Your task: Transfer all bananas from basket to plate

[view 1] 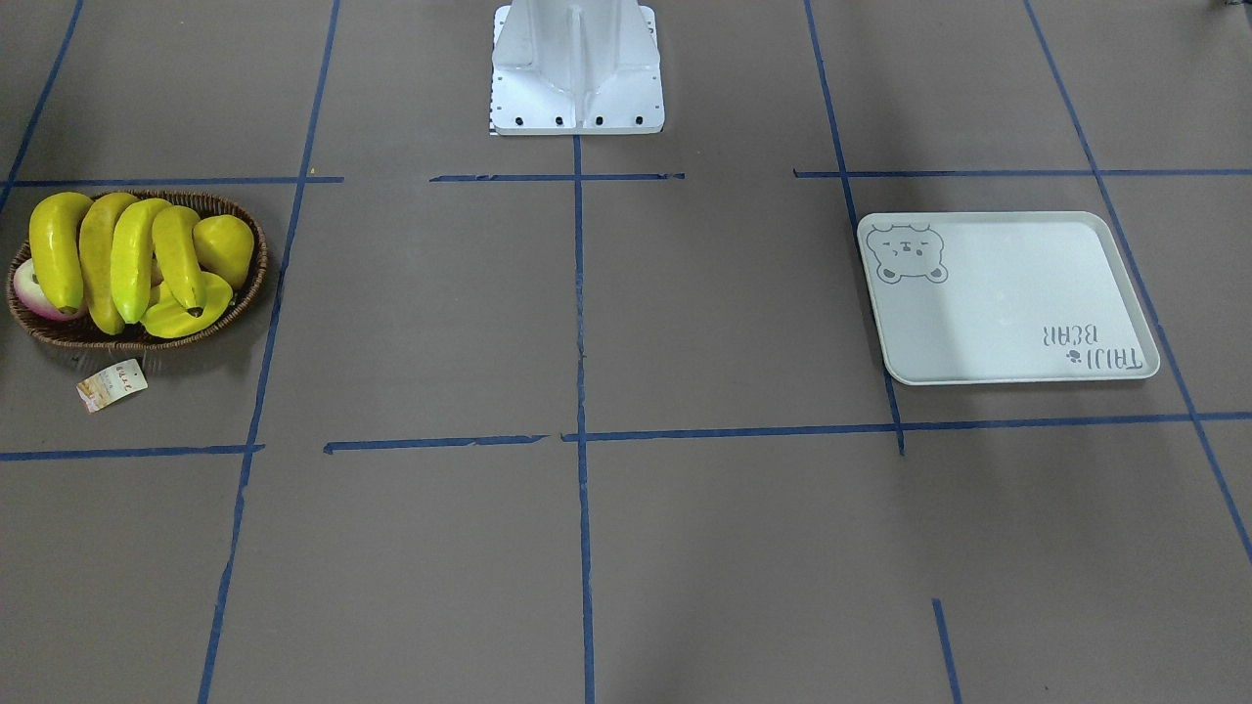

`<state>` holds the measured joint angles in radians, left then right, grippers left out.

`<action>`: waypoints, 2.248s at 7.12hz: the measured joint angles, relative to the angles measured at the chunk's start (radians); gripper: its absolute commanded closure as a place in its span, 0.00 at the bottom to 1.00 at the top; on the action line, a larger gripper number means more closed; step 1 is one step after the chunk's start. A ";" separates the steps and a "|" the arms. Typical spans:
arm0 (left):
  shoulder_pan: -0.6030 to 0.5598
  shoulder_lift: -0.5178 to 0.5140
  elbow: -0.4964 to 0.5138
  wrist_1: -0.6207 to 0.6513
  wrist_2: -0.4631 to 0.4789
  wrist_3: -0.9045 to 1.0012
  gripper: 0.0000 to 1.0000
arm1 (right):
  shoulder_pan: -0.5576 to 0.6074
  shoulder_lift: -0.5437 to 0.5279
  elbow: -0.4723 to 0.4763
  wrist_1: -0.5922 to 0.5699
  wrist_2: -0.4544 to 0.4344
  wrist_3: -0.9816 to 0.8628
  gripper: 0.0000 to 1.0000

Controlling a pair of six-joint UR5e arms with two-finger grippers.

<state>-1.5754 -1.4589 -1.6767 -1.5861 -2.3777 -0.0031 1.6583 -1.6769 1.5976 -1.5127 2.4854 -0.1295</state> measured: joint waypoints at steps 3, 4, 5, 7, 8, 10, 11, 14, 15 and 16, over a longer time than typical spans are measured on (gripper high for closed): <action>0.000 -0.001 0.000 -0.002 -0.001 0.000 0.00 | -0.009 0.004 0.011 0.001 0.004 0.017 0.00; 0.000 -0.002 0.000 -0.003 -0.001 0.000 0.00 | -0.022 0.019 0.024 -0.001 0.006 0.048 0.00; 0.000 -0.002 0.000 -0.004 -0.001 0.000 0.00 | -0.042 0.047 0.039 -0.006 0.008 0.076 0.00; 0.000 -0.002 -0.001 -0.008 -0.001 0.000 0.00 | -0.099 0.055 0.085 0.023 0.013 0.107 0.01; 0.000 -0.002 -0.001 -0.010 -0.002 -0.001 0.00 | -0.140 0.015 0.154 0.078 0.008 0.166 0.01; 0.000 0.003 -0.001 -0.013 -0.003 -0.002 0.00 | -0.240 -0.115 0.269 0.277 -0.043 0.401 0.01; 0.000 0.004 -0.001 -0.014 -0.003 -0.003 0.00 | -0.290 -0.186 0.290 0.429 -0.062 0.533 0.01; 0.000 0.009 -0.002 -0.016 -0.004 -0.006 0.00 | -0.477 -0.313 0.304 0.735 -0.105 0.813 0.01; 0.000 0.009 -0.002 -0.016 -0.005 -0.007 0.00 | -0.531 -0.320 0.304 0.755 -0.137 0.845 0.02; 0.000 0.009 -0.002 -0.017 -0.005 -0.007 0.00 | -0.570 -0.323 0.302 0.762 -0.164 0.858 0.02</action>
<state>-1.5754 -1.4497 -1.6789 -1.6028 -2.3822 -0.0096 1.0883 -2.0002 1.8993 -0.7505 2.3214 0.7288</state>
